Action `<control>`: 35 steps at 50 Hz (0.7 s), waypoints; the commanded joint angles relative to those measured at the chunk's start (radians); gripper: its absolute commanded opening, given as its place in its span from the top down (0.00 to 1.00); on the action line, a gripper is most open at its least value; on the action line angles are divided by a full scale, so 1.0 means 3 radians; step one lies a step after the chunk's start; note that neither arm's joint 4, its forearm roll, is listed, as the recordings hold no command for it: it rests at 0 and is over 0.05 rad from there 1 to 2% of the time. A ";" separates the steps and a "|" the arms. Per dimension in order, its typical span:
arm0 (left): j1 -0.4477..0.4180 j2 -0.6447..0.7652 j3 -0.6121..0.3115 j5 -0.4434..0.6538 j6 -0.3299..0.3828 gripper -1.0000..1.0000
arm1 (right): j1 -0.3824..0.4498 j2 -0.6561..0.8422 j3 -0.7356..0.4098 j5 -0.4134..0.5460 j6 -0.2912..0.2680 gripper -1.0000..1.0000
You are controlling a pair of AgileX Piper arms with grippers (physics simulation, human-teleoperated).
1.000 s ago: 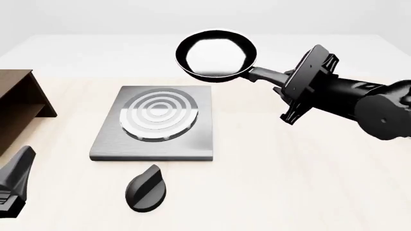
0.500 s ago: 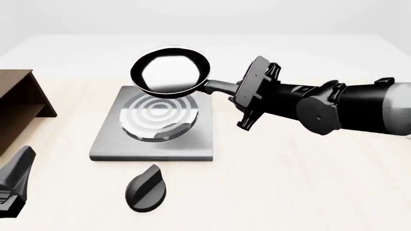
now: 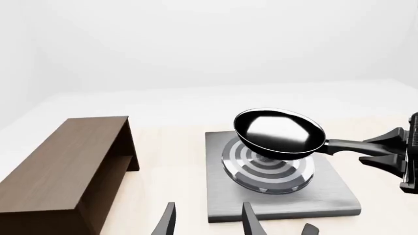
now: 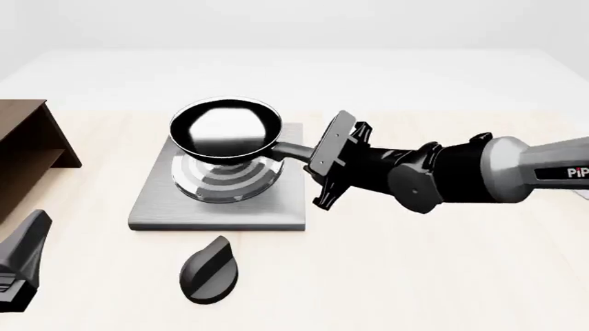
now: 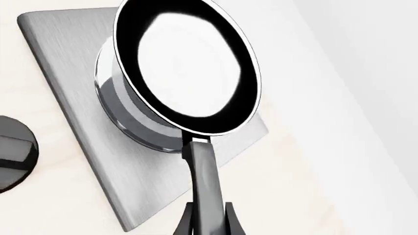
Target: Turn on the stove and put the frying pan on it.
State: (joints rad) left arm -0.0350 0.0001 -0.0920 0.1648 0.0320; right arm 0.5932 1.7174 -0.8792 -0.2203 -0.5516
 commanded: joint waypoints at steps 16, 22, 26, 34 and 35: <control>0.0002 0.0000 -0.0014 0.0003 -0.0004 0.00 | 0.0030 0.0131 0.0161 -0.0302 0.0201 1.00; 0.0011 0.0000 -0.0013 -0.0001 -0.0011 0.00 | 0.0060 0.0172 0.0213 -0.0364 0.0199 1.00; 0.0008 0.0000 -0.0016 0.0000 -0.0012 0.00 | 0.0065 0.0137 0.0217 -0.0343 0.0192 1.00; 0.0008 0.0000 -0.0007 -0.0003 -0.0029 0.00 | 0.0216 0.0053 0.0218 -0.0248 0.0178 0.00; 0.0008 0.0000 -0.0006 -0.0003 -0.0028 0.00 | 0.0204 0.0047 0.0243 -0.0265 0.0148 0.00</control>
State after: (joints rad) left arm -0.0331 0.0001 -0.0953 0.1644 0.0273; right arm 0.6217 1.7558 -0.8070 -0.3040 -0.5071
